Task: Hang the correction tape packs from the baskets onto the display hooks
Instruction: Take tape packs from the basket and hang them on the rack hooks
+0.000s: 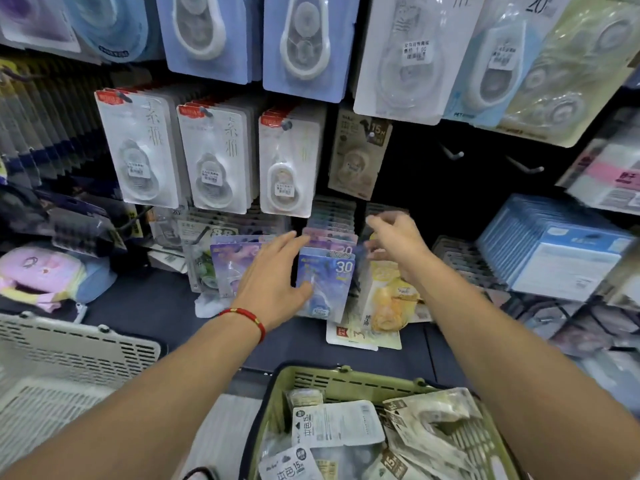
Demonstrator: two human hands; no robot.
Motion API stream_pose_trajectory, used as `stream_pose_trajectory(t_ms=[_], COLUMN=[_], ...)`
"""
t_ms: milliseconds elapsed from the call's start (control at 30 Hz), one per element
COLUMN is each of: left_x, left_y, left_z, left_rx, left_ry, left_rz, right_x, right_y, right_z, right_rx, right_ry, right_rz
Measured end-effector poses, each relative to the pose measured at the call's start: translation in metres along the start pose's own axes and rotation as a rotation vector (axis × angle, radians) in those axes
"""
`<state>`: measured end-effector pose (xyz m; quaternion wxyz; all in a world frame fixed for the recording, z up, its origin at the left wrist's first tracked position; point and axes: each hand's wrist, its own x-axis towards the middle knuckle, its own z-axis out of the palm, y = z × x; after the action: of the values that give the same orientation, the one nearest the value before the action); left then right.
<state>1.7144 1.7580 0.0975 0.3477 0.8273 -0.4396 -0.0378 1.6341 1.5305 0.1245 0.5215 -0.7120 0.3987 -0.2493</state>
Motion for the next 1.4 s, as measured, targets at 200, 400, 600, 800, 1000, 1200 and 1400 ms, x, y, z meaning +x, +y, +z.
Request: stream_pose_trajectory(t_ms=[200, 400, 600, 800, 1000, 1200, 1400], left_x=[-0.033, -0.065, -0.076, -0.081, -0.094, -0.116, -0.113], left_y=[-0.005, 0.009, 0.031, 0.051, 0.06, 0.073, 0.057], left_z=[0.009, 0.035, 0.06, 0.08, 0.104, 0.121, 0.116], left_rx=[0.16, 0.389, 0.493, 0.391, 0.123, -0.21, -0.27], left_ry=[-0.42, -0.804, -0.894, -0.831, -0.849, -0.571, -0.48], left_rz=[0.087, 0.125, 0.175, 0.165, 0.047, -0.037, -0.339], right_x=[-0.098, -0.155, -0.174, -0.177, -0.189, -0.188, -0.139], right_y=[0.099, 0.218, 0.266, 0.251, 0.172, 0.135, 0.199], right_z=[-0.088, -0.113, -0.096, -0.101, -0.103, -0.083, -0.135], right_rx=[-0.655, -1.451, -1.567, -1.438, -0.654, 0.344, -0.935], right_ry=[-0.402, -0.8, -0.594, -0.419, 0.045, -0.166, -0.188], right_rz=[-0.079, 0.027, -0.171, -0.197, -0.266, 0.177, -0.093])
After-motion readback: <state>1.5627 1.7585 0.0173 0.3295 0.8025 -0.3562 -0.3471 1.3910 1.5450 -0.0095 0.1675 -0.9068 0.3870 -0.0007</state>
